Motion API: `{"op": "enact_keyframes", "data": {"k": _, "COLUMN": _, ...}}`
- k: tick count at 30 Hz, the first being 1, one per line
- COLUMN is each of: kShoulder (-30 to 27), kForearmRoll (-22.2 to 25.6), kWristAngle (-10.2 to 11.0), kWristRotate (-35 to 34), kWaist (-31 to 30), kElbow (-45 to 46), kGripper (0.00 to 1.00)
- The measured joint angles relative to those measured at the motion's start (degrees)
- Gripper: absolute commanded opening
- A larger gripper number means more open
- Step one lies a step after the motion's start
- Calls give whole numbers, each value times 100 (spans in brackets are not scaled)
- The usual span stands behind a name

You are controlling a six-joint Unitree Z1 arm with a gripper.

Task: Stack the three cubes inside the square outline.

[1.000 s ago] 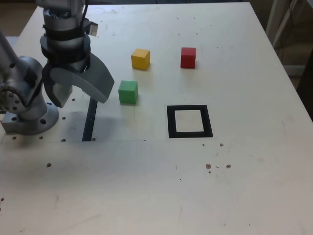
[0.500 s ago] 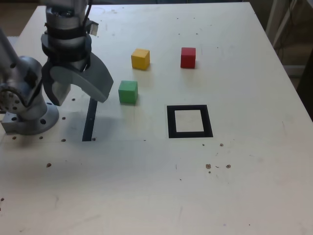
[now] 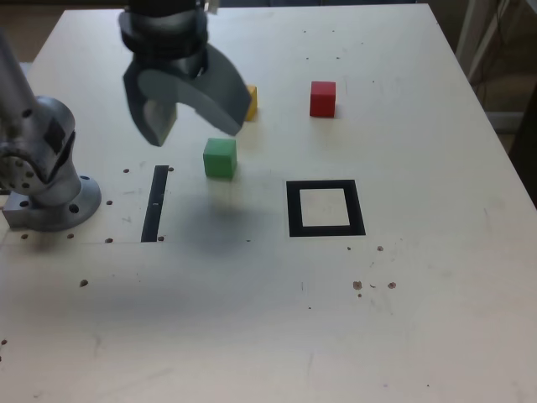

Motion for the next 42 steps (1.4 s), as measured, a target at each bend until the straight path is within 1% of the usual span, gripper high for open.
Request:
{"op": "enact_keyframes", "data": {"k": 4, "kShoulder": 341, "kForearmRoll": 141, "kWristAngle": 36, "kWristRotate": 86, "kWaist": 62, "kElbow": -437, "kGripper": 100}}
{"op": "enact_keyframes", "data": {"k": 7, "kShoulder": 796, "kForearmRoll": 297, "kWristAngle": 103, "kWristRotate": 219, "kWaist": 97, "kElbow": -960, "kGripper": 100}}
{"op": "enact_keyframes", "data": {"k": 10, "kShoulder": 1272, "kForearmRoll": 594, "kWristAngle": 228, "kWristRotate": 379, "kWaist": 160, "kElbow": -1478, "kGripper": 100}}
{"op": "enact_keyframes", "data": {"k": 12, "kShoulder": 1478, "kForearmRoll": 645, "kWristAngle": 245, "kWristRotate": 451, "kWaist": 263, "kElbow": -1808, "kGripper": 100}}
{"op": "enact_keyframes", "data": {"k": 17, "kShoulder": 1590, "kForearmRoll": 638, "kWristAngle": 248, "kWristRotate": 703, "kWaist": 728, "kElbow": -2146, "kGripper": 100}}
{"op": "enact_keyframes", "data": {"k": 21, "kShoulder": 1878, "kForearmRoll": 631, "kWristAngle": 248, "kWristRotate": 1123, "kWaist": 1432, "kElbow": -2594, "kGripper": 99}}
{"op": "enact_keyframes", "data": {"k": 24, "kShoulder": 1981, "kForearmRoll": 664, "kWristAngle": 251, "kWristRotate": 1247, "kWaist": 1629, "kElbow": -2780, "kGripper": 99}}
{"op": "enact_keyframes", "data": {"k": 26, "kShoulder": 2172, "kForearmRoll": 681, "kWristAngle": 302, "kWristRotate": 1397, "kWaist": 1935, "kElbow": -3079, "kGripper": 99}}
{"op": "enact_keyframes", "data": {"k": 28, "kShoulder": 2382, "kForearmRoll": 691, "kWristAngle": 440, "kWristRotate": 1409, "kWaist": 2151, "kElbow": -3220, "kGripper": 99}}
{"op": "enact_keyframes", "data": {"k": 29, "kShoulder": 2491, "kForearmRoll": 694, "kWristAngle": 542, "kWristRotate": 1415, "kWaist": 2187, "kElbow": -3333, "kGripper": 99}}
{"op": "enact_keyframes", "data": {"k": 30, "kShoulder": 2548, "kForearmRoll": 694, "kWristAngle": 593, "kWristRotate": 1416, "kWaist": 2193, "kElbow": -3405, "kGripper": 99}}
{"op": "enact_keyframes", "data": {"k": 35, "kShoulder": 2761, "kForearmRoll": 579, "kWristAngle": 692, "kWristRotate": 1416, "kWaist": 2313, "kElbow": -3552, "kGripper": 98}}
{"op": "enact_keyframes", "data": {"k": 42, "kShoulder": 3385, "kForearmRoll": 479, "kWristAngle": 652, "kWristRotate": 1654, "kWaist": 2540, "kElbow": -3830, "kGripper": 95}}
